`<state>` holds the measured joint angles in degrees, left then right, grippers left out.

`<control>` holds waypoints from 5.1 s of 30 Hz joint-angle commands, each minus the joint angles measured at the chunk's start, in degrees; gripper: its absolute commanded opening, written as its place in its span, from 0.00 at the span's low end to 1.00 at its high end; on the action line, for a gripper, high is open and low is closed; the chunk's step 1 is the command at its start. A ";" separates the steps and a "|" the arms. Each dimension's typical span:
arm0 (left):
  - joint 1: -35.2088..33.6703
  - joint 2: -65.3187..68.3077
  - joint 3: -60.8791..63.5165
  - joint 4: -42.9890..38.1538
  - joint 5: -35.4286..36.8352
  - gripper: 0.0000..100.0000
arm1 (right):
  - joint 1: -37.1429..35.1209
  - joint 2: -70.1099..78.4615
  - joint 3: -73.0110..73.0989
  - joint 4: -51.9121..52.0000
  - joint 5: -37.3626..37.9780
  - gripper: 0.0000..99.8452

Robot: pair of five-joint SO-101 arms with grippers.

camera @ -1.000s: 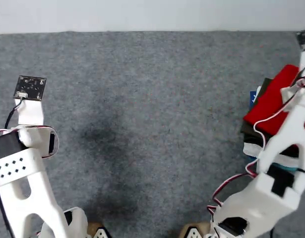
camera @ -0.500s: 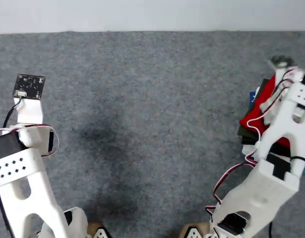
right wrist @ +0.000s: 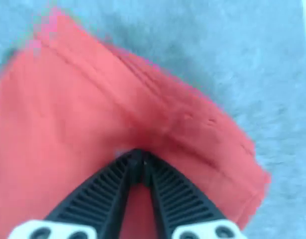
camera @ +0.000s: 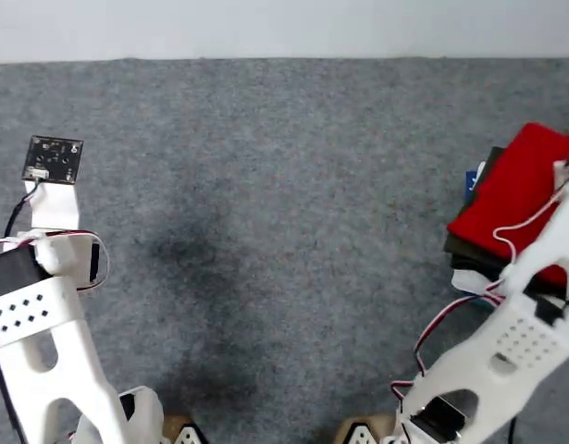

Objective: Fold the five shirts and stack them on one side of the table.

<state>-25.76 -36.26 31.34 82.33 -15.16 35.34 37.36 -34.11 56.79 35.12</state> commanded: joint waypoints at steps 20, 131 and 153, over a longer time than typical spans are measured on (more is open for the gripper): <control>16.09 -1.41 -4.62 2.64 36.22 0.01 | -11.65 -21.67 -19.08 45.93 -0.62 0.01; 23.91 -67.60 65.10 -10.37 27.78 0.01 | -23.87 -140.35 130.64 17.54 -36.92 0.01; 23.91 -67.60 65.10 -10.37 27.78 0.01 | -23.87 -140.35 130.64 17.54 -36.92 0.01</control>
<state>-1.76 -103.25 96.92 71.69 12.79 11.08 -102.95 95.56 74.11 -2.24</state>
